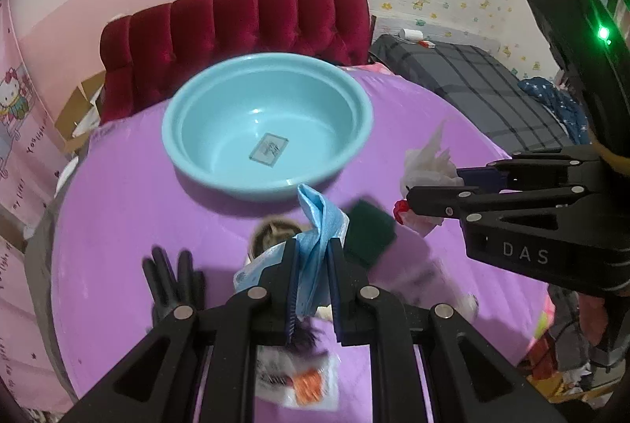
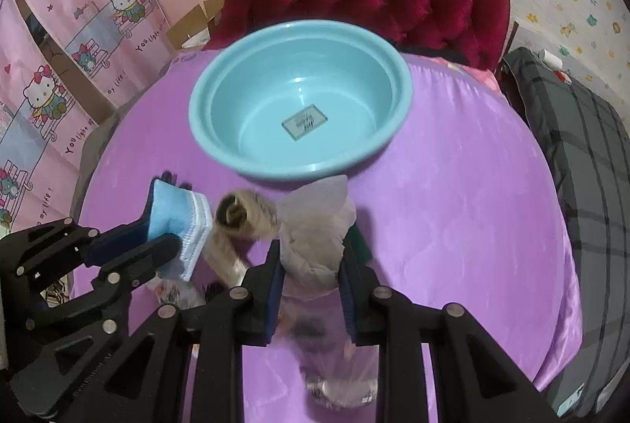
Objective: Organize soft objects
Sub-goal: 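Carry the light-blue glove and white cloth with both tools toward the blue basin, then open both tools to drop the glove and cloth into the basin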
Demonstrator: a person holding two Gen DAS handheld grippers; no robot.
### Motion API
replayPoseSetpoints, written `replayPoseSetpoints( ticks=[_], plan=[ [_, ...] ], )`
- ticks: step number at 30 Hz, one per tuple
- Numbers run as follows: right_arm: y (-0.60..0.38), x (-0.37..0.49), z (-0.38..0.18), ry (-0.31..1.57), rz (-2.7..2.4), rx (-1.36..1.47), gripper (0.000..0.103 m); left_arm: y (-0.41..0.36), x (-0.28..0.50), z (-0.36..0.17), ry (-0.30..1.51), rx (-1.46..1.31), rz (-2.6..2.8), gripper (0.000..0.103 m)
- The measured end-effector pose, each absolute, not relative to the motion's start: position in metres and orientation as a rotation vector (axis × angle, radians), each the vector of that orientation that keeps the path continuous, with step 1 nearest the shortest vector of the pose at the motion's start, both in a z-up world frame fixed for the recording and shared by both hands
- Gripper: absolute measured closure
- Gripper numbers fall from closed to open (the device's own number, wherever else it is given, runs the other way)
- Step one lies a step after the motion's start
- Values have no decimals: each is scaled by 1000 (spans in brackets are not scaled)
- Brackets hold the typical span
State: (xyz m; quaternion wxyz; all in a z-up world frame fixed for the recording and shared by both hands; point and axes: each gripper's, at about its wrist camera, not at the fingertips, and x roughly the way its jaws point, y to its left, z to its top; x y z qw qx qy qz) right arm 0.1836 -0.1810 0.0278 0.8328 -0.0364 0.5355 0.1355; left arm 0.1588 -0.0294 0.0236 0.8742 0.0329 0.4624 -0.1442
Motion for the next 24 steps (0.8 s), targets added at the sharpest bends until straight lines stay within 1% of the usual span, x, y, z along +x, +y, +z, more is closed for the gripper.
replayPoseSetpoints(
  ticks=[11, 24],
  plan=[
    [-166, 252, 31, 1129, 333, -58, 75, -19, 228, 21, 969, 39, -278, 88],
    [-161, 324, 9, 1144, 334, -19, 73, -17, 298, -2, 984, 21, -264, 88]
  ],
)
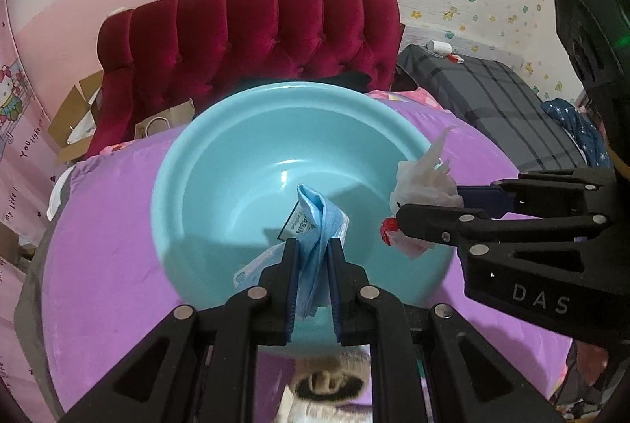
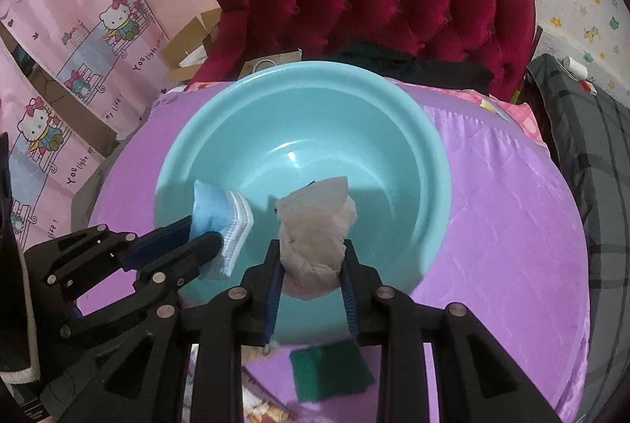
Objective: Organize soft objects
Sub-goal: 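Open both tools to drop the glove and cloth into the basin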
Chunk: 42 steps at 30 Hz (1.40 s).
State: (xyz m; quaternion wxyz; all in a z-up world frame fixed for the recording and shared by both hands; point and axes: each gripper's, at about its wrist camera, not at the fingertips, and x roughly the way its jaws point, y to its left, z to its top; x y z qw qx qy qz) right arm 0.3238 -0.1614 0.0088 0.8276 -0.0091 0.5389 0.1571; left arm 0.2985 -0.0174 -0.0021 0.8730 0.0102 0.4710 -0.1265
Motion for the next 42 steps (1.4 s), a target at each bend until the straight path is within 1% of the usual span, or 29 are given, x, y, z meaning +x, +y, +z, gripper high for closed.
replayPoseSetpoints(
  ticks=[11, 14, 15, 16, 17, 18, 19, 20, 21, 22, 23, 25, 35, 42],
  plan=[
    [-161, 362, -25, 1188, 325, -24, 72, -16, 336, -32, 1034, 39, -224, 88],
    [-161, 365, -26, 1190, 329, -5, 70, -16, 338, -33, 1034, 41, -225, 87],
    [-161, 366, -25, 1184, 334, -3, 64, -17, 338, -32, 1027, 43, -224, 86],
    [-161, 366, -24, 1177, 329, -5, 55, -18, 338, -32, 1023, 44, -225, 83],
    [-161, 366, -22, 1168, 321, -3, 52, -18, 337, -32, 1025, 50, -218, 74],
    [-161, 365, -22, 1165, 317, -1, 48, -19, 337, -32, 1028, 59, -201, 48],
    [-161, 366, -21, 1165, 310, 0, 42, -19, 338, -33, 1029, 57, -198, 32],
    [-161, 367, -20, 1165, 301, 3, 39, -19, 338, -33, 1029, 50, -202, 11],
    [-161, 368, -18, 1164, 302, 10, 31, -18, 336, -32, 1015, 47, -193, 4],
    [-162, 368, -17, 1160, 313, 21, 25, -16, 335, -30, 1002, 53, -177, 2],
    [-162, 367, -15, 1155, 312, 21, 21, -16, 336, -29, 997, 56, -167, 0],
    [-162, 366, -13, 1148, 298, 9, 0, -13, 334, -27, 991, 53, -146, 0],
    [-167, 334, 4, 1130, 262, -44, 0, -10, 306, -11, 974, 70, -145, 0],
    [-175, 291, 18, 1107, 232, -16, 0, -8, 269, 4, 932, 79, -127, 0]
  ],
)
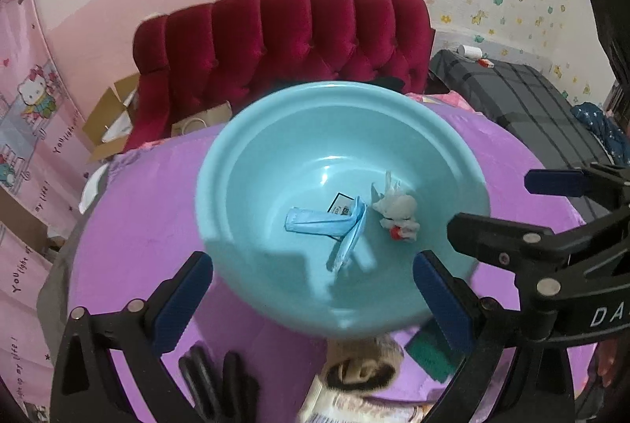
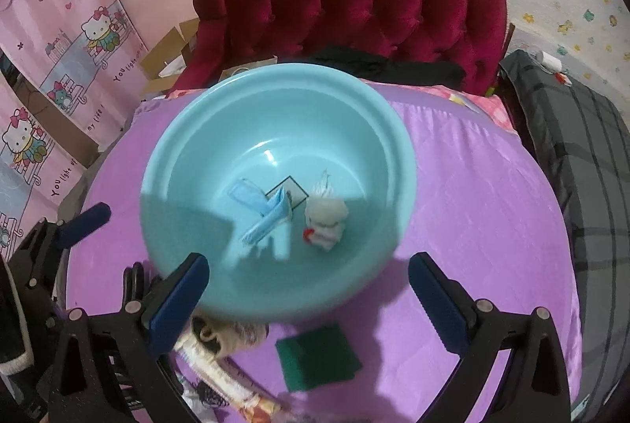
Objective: Organize soft objects
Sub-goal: 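Open both tools to drop the glove and cloth into the basin, then move the right tool back and grasp the crumpled foil wrapper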
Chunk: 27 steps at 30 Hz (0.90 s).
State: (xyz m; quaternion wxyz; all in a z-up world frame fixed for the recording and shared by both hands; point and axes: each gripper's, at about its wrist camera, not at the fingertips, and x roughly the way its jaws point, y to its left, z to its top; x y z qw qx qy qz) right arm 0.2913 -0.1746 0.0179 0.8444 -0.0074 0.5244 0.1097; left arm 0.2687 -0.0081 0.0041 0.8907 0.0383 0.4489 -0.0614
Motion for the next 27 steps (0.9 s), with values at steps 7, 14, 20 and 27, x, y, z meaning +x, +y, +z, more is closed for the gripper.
replayPoseSetpoints(
  ticks=[7, 14, 20, 27],
  plan=[
    [-183, 246, 29, 1084, 211, -14, 0, -7, 227, 16, 912, 94, -131, 0],
    [-189, 195, 36, 1048, 192, -38, 0, -3, 175, 24, 866, 99, -133, 0],
    [-201, 157, 30, 1049, 165, -40, 0, -3, 139, 21, 856, 100, -145, 0],
    [-215, 115, 13, 1043, 144, -36, 0, 1, 99, -6, 870, 97, -139, 0]
  ],
)
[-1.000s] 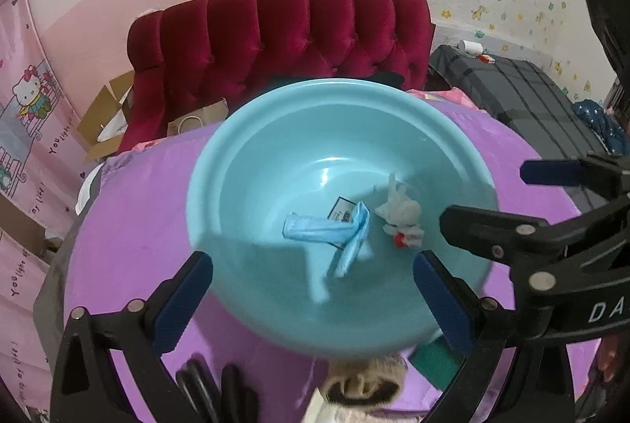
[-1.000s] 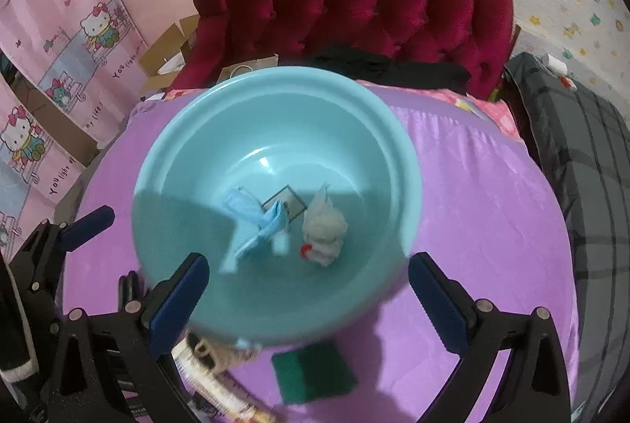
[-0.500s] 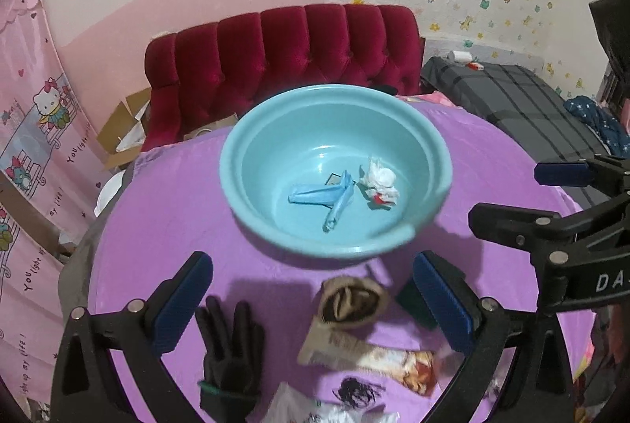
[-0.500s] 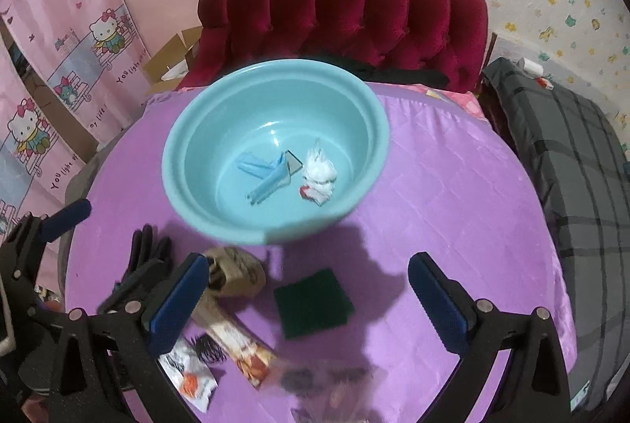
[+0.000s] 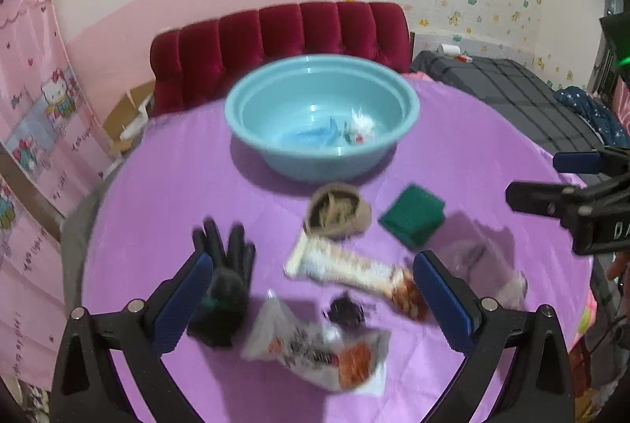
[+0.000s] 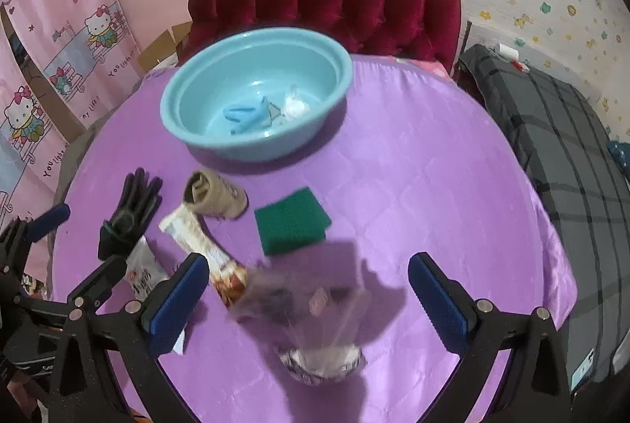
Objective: Organize soft objects
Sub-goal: 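Move the right tool back and grasp the crumpled foil wrapper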
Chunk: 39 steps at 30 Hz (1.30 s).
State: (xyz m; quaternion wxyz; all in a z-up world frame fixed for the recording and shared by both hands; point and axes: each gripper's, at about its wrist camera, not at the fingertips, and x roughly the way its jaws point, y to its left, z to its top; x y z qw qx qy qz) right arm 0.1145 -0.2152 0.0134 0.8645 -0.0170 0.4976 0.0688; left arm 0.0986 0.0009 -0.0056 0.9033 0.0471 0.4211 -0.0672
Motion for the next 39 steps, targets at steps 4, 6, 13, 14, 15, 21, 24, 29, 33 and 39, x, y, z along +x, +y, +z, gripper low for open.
replayPoseSetpoints(
  ticks=[4, 6, 13, 14, 15, 21, 24, 29, 33, 39],
  plan=[
    [-221, 97, 1, 1051, 128, -41, 0, 2, 81, -18, 879, 88, -140, 0],
    [-225, 88, -7, 1054, 124, -38, 0, 3, 71, -24, 882, 81, -143, 0],
    [-229, 66, -36, 1068, 103, -56, 0, 2, 52, -47, 918, 51, -165, 0],
    [-230, 63, -40, 1064, 103, -61, 0, 1, 50, -50, 922, 58, -164, 0],
    [-230, 62, -42, 1062, 105, -63, 0, -1, 48, -53, 926, 64, -165, 0],
    [-234, 53, -67, 1082, 108, -64, 0, -4, 40, -75, 955, 76, -165, 0],
    [-234, 50, -80, 1106, 111, -74, 0, -4, 37, -83, 966, 77, -162, 0],
    [-235, 52, -95, 1151, 119, -83, 0, -6, 38, -89, 987, 69, -168, 0],
    [-237, 58, -99, 1166, 118, -83, 0, -7, 37, -90, 990, 70, -171, 0],
    [-235, 66, -108, 1192, 143, -64, 0, -8, 38, -94, 995, 65, -165, 0]
  ],
)
